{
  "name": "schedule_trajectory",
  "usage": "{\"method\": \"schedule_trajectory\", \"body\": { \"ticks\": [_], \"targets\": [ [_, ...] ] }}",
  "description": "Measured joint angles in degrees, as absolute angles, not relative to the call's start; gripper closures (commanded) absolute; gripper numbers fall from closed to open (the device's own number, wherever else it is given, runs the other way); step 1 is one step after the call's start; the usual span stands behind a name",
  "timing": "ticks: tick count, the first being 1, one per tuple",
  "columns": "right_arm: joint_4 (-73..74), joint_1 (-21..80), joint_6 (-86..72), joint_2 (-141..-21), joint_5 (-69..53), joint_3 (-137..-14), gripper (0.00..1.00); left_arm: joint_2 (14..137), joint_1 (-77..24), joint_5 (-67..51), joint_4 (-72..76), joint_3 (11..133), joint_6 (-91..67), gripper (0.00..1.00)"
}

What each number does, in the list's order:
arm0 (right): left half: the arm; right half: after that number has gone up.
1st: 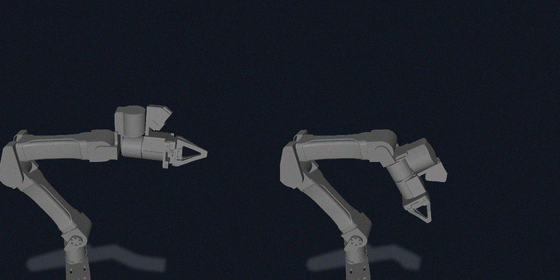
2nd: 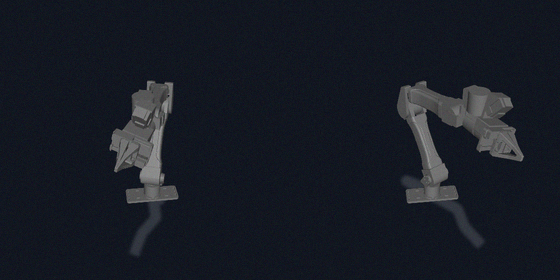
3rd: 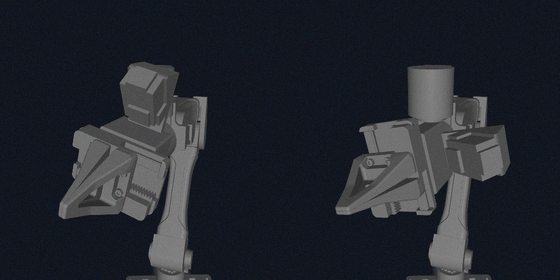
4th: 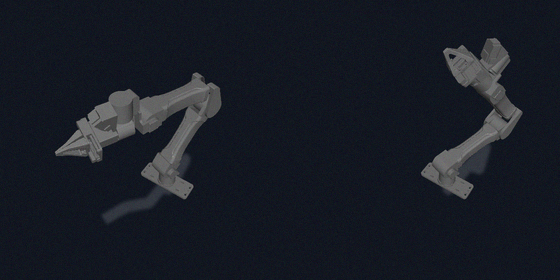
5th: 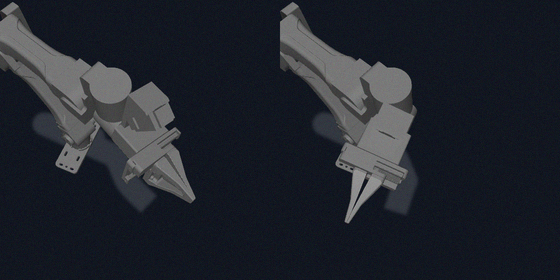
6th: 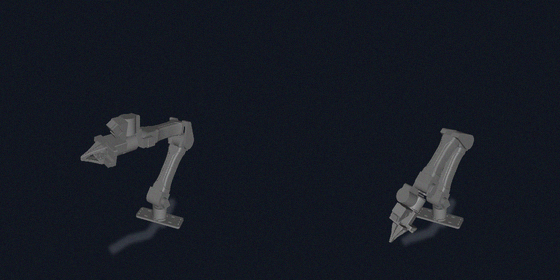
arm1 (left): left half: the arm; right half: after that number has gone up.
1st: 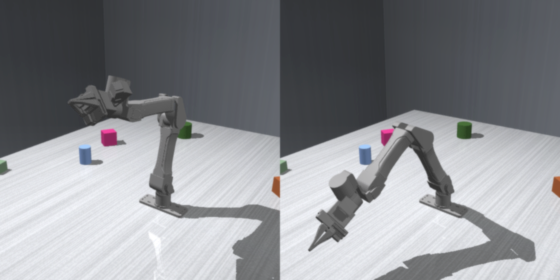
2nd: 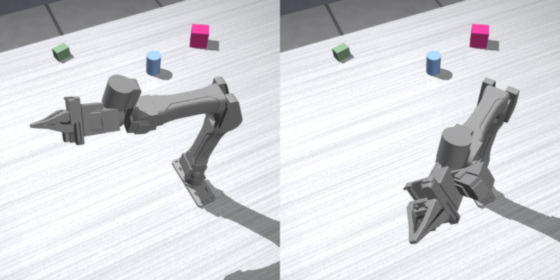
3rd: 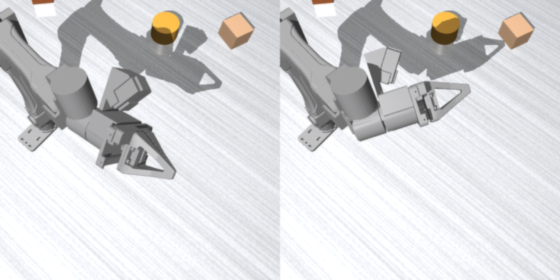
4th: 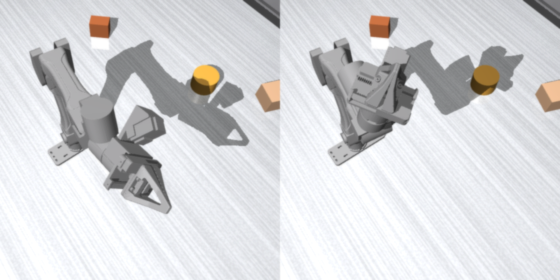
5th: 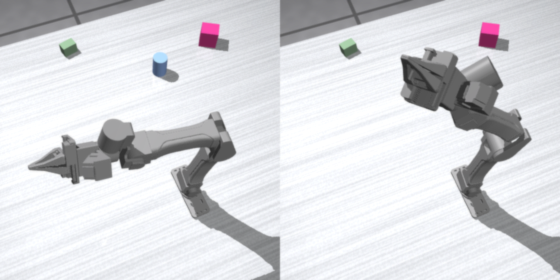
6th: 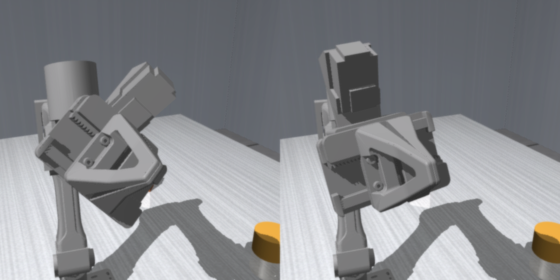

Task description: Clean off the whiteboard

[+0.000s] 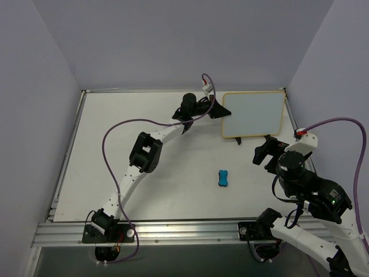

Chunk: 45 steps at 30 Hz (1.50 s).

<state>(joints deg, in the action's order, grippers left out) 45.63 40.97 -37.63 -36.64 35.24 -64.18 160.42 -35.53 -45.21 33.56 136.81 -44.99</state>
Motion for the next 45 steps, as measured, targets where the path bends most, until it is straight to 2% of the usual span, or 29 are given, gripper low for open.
{"method": "schedule_trajectory", "body": {
  "ticks": [15,17,19,21,23,29,31,32,33,35,36,42,43,45],
  "targets": [
    [44.42,40.97,-37.39,-36.47,34.00,-63.94,0.17,160.42,-34.79,-44.31,40.99,130.91,-48.62,0.97],
    [44.07,40.97,-37.39,-36.38,33.78,-63.53,0.17,160.42,-34.70,-43.75,42.24,129.71,-49.10,0.93],
    [43.97,40.97,-37.36,-36.36,33.58,-63.22,0.17,160.42,-34.65,-43.11,44.45,128.01,-50.04,0.84],
    [43.94,40.97,-37.32,-36.36,33.50,-63.18,0.17,160.38,-34.65,-42.35,46.24,126.78,-50.57,0.83],
    [43.94,40.97,-37.23,-36.36,33.45,-63.18,0.17,160.38,-34.61,-41.60,47.27,125.84,-50.78,0.75],
    [43.94,40.97,-37.23,-36.16,33.41,-63.18,0.17,160.38,-34.41,-40.88,48.42,124.51,-50.74,0.70],
    [43.94,40.97,-37.23,-35.97,33.39,-63.18,0.17,160.38,-34.44,-40.86,48.66,124.49,-50.52,0.64],
    [43.94,40.97,-37.23,-35.83,33.39,-63.16,0.17,160.35,-34.46,-40.86,48.69,124.49,-50.39,0.52],
    [43.94,40.97,-37.23,-35.70,33.39,-63.16,0.17,160.33,-34.48,-40.84,48.69,124.49,-49.98,0.46],
    [43.94,40.97,-37.23,-35.51,33.39,-63.13,0.17,160.29,-34.54,-40.86,48.64,124.49,-49.69,0.41],
    [43.94,40.97,-37.23,-35.46,33.36,-63.16,0.17,160.24,-34.61,-40.84,48.64,124.49,-49.30,0.34],
    [43.94,40.97,-37.23,-35.44,33.23,-63.13,0.17,158.52,-35.29,-40.45,48.53,121.73,-46.61,0.16],
    [43.94,40.97,-37.23,-35.44,33.17,-63.13,0.17,158.10,-35.48,-40.23,48.42,121.08,-45.82,0.06],
    [43.94,40.97,-37.23,-35.44,33.06,-63.09,0.17,157.29,-35.66,-39.46,47.64,120.11,-44.84,0.06]
  ]
}}
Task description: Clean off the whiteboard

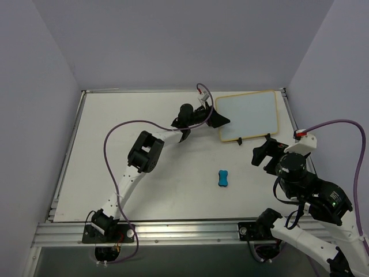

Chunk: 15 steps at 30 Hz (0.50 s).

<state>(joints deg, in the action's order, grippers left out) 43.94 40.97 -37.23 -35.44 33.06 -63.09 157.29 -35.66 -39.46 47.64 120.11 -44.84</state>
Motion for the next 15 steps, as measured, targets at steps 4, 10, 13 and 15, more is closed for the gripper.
{"method": "schedule_trajectory", "body": {
  "ticks": [4,10,13,15],
  "targets": [
    [43.92,40.97,-37.21,-35.44,32.91,-62.98,0.17,155.50,-35.81,-37.82,44.99,118.80,-42.76,0.06],
    [43.88,40.97,-36.99,-35.46,32.62,-62.85,0.16,151.26,-35.20,-34.74,42.35,114.24,-40.47,0.06],
    [43.79,40.97,-36.73,-35.46,32.53,-62.61,0.16,148.62,-34.37,-32.73,41.74,110.52,-39.81,0.06],
    [43.66,40.97,-36.32,-35.48,32.53,-62.48,0.16,146.43,-33.43,-31.42,41.60,107.15,-39.81,0.06]
  ]
}}
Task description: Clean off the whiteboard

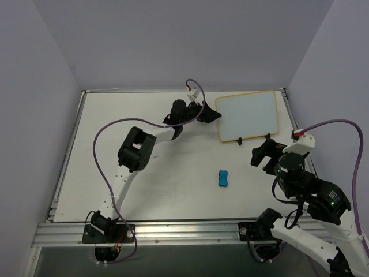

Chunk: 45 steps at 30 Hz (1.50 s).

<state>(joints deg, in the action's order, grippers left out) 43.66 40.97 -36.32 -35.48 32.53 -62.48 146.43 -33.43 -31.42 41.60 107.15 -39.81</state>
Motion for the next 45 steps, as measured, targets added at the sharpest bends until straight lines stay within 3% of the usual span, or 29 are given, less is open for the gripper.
{"method": "schedule_trajectory", "body": {
  "ticks": [6,7,13,20,31,38,45],
  "targets": [
    [43.22,40.97,-35.64,-35.75,32.60,-62.43,0.06,140.09,-30.22,-29.58,41.89,97.67,-39.86,0.06],
    [42.94,40.97,-35.59,-35.88,32.62,-62.43,0.00,138.58,-29.78,-29.32,41.78,95.85,-39.81,0.06],
    [41.69,40.97,-35.14,-38.85,32.95,-62.41,0.00,125.16,-28.88,-23.90,36.82,85.54,-38.35,0.06],
    [40.88,40.99,-32.97,-43.46,38.74,-64.25,0.00,101.21,-29.67,-6.92,15.11,74.96,-39.13,0.06],
    [33.85,40.97,-25.74,-40.91,50.48,-62.33,0.00,77.58,-33.15,25.12,-28.88,67.46,-38.50,0.06],
    [32.75,40.99,-23.64,-40.86,51.75,-61.04,0.00,56.84,-33.12,35.90,-43.97,72.31,-32.29,0.06],
    [31.90,40.99,-22.55,-39.66,52.75,-58.39,0.00,46.41,-33.06,39.97,-47.70,69.10,-20.38,0.06]
  ]
}}
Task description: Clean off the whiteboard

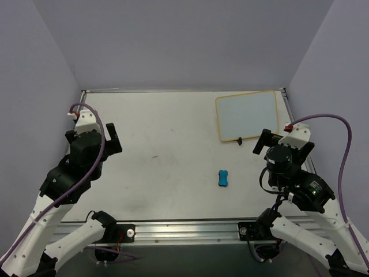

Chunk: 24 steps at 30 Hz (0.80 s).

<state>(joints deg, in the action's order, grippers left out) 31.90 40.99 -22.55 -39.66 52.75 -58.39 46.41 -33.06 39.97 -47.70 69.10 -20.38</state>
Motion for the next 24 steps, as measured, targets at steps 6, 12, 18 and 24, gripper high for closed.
{"method": "schedule_trajectory", "body": {
  "ticks": [6,12,18,24],
  "targets": [
    [30.57,40.99,-21.78,-39.62,52.69,-56.27,0.00,42.63,-27.11,36.62,-45.98,60.16,-16.12,0.06],
    [30.94,40.99,-22.55,-40.01,51.57,-56.34,0.00,40.34,-19.94,34.63,-44.53,59.05,-16.10,0.06],
    [36.51,41.93,-23.53,-43.48,46.09,-62.52,0.00,39.90,-19.64,33.54,-42.74,58.19,-15.81,0.06],
    [40.82,42.96,-23.53,-44.38,45.54,-68.93,0.00,39.27,-18.87,32.82,-42.52,57.93,-15.75,0.06]
  ]
}}
